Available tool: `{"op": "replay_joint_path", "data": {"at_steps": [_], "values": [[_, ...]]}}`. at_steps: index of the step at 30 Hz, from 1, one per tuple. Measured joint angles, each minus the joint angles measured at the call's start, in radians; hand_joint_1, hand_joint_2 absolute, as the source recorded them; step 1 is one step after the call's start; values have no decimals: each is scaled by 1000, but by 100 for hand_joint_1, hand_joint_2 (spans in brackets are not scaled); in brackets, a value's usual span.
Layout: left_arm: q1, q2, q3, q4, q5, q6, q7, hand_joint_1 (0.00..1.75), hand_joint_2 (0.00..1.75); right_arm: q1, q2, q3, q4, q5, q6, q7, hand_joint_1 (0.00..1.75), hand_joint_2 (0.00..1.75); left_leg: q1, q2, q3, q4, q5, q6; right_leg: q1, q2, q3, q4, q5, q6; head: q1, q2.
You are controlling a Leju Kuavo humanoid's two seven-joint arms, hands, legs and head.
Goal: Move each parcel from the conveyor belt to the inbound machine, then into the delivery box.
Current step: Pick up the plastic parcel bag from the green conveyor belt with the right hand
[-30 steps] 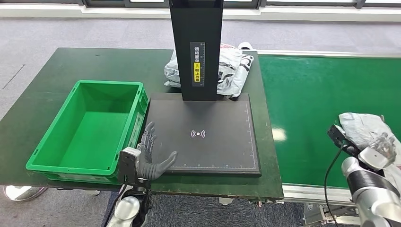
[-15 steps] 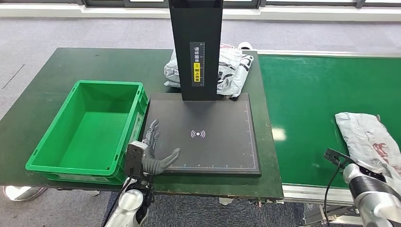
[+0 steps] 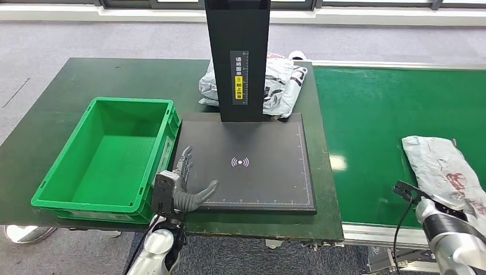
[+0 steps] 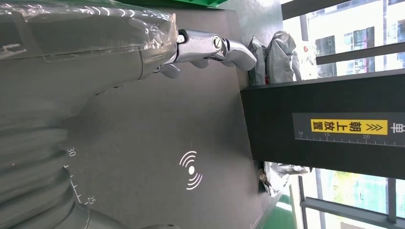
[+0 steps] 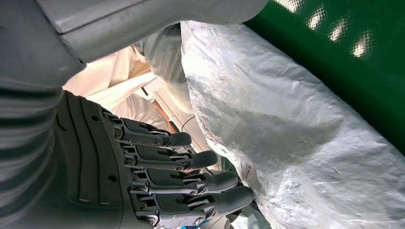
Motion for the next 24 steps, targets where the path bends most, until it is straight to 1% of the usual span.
{"op": "replay_joint_path", "data": {"at_steps": [14,24], "values": [[0,0,4,2,0,0,0,0,175,-1,0,0,0,6,2,1,0,175,0,0,0,0,0,0,0,0,0,0,0,0,0,0],[15,0,6,3,0,0,0,0,175,-31,0,0,0,25,32,14,0,175,0,0,0,0,0,0,0,0,0,0,0,0,0,0]]}}
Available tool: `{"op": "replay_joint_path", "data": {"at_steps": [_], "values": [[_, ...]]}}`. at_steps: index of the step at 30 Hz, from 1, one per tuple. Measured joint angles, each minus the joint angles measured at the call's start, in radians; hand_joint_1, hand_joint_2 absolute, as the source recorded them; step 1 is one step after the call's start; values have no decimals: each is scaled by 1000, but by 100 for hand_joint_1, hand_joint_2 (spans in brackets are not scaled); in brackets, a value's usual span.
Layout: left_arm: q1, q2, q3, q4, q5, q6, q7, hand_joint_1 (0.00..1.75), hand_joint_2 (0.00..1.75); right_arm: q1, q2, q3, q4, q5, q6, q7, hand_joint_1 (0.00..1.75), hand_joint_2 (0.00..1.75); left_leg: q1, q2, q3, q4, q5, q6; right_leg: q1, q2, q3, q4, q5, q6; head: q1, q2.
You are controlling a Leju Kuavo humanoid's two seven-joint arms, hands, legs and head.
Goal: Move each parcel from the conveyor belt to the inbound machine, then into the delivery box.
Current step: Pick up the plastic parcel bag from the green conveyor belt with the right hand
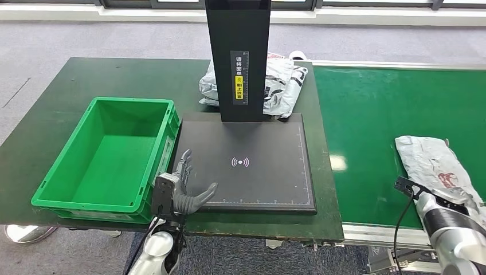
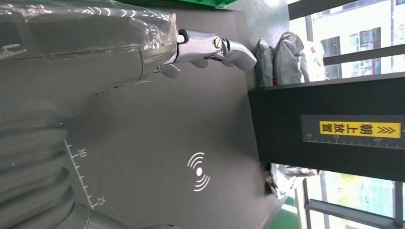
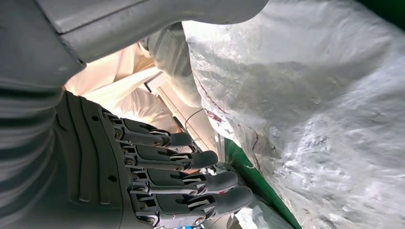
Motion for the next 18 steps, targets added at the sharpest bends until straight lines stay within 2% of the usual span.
{"op": "replay_joint_path", "data": {"at_steps": [18], "values": [[5,-4,8,-5,-15,-8,5,0,175,20,20,0,3,23,-23,-62,0,175,0,0,0,0,0,0,0,0,0,0,0,0,0,0]]}}
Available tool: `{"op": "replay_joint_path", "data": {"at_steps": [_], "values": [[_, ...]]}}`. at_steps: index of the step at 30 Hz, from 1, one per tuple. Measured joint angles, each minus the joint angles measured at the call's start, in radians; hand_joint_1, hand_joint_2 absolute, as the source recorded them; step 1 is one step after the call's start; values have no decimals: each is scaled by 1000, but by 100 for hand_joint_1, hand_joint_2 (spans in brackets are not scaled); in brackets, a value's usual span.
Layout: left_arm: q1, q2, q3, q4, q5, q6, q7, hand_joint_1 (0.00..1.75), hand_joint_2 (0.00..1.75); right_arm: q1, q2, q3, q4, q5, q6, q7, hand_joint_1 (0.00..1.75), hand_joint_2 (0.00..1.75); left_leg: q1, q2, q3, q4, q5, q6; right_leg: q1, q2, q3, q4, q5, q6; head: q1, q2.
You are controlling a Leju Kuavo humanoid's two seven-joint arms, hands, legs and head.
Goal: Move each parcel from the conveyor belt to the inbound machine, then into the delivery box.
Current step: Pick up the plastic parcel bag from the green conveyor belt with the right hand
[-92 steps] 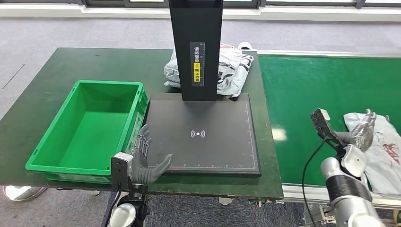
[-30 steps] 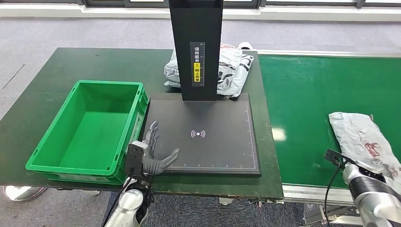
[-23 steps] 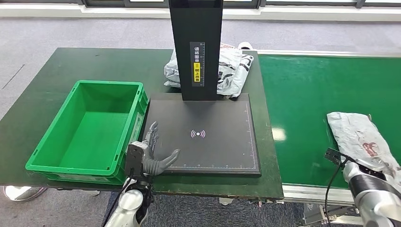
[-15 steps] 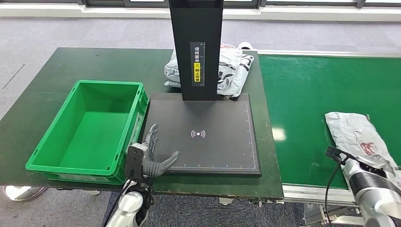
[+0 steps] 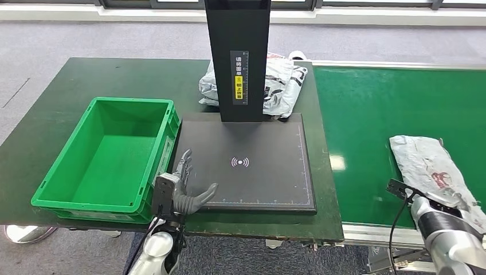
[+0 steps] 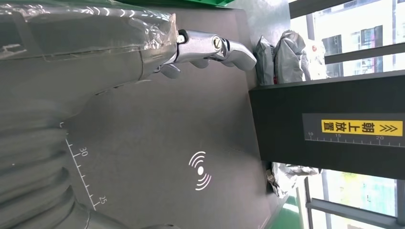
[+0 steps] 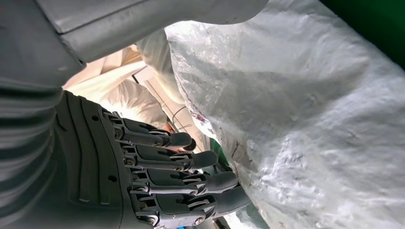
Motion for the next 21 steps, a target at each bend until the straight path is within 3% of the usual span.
{"op": "replay_joint_path", "data": {"at_steps": [21], "values": [[16,-1,9,0,-12,0,-14,0,175,48,57,0,6,-7,22,-56,0,175,1,2,6,0,-1,0,2,1,6,-1,0,0,0,0]]}}
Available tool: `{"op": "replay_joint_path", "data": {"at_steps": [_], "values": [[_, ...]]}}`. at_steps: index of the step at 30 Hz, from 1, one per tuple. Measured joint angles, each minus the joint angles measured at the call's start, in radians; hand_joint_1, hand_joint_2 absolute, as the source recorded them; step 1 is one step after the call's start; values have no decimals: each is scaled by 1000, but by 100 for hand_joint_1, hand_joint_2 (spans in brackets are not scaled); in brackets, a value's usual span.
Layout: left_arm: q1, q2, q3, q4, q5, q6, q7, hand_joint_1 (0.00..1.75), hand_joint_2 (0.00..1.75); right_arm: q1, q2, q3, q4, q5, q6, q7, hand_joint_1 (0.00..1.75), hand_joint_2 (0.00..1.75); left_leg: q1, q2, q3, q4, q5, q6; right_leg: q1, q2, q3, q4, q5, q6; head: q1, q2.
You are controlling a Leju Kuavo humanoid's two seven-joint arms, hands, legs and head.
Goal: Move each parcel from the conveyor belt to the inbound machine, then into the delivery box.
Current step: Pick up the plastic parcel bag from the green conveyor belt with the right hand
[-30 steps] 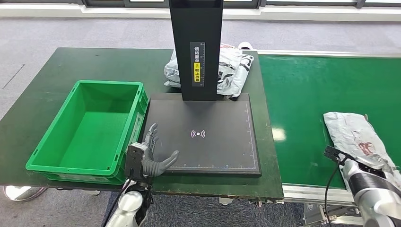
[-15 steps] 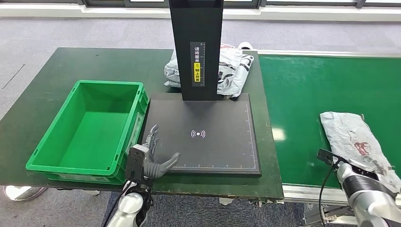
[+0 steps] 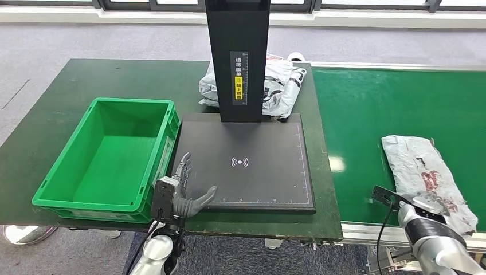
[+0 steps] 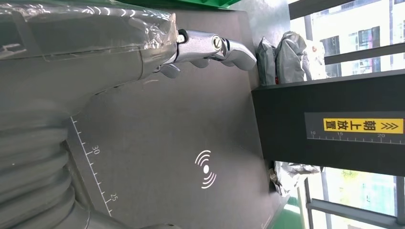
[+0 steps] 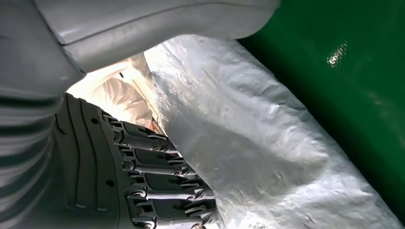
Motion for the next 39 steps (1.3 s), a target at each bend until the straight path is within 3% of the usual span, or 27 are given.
{"op": "replay_joint_path", "data": {"at_steps": [5,6,9,10,30,39], "values": [[0,0,1,0,0,-1,0,0,175,1,5,0,0,0,1,-1,6,175,0,0,4,0,0,0,0,0,4,0,0,0,0,0],[0,0,1,0,0,-1,0,0,175,2,6,0,0,0,1,-1,40,175,0,0,4,0,0,0,0,0,4,0,0,0,0,0],[0,0,3,0,0,-1,0,0,175,3,8,0,0,-1,1,-2,165,175,0,0,5,0,0,0,0,0,5,0,0,0,0,0],[0,0,3,0,0,-1,0,0,175,3,9,0,0,-1,1,-3,175,175,0,0,6,0,0,0,1,0,6,0,0,0,0,0],[2,0,9,0,10,-6,-6,0,175,17,20,0,0,-15,-31,-48,175,175,1,-1,5,0,-1,1,1,-2,6,0,-1,0,0,0],[29,7,24,-39,38,-9,-6,0,175,13,35,-68,0,-221,-76,-275,175,175,1,5,-3,0,-6,-1,2,6,6,0,-2,-1,0,0]]}}
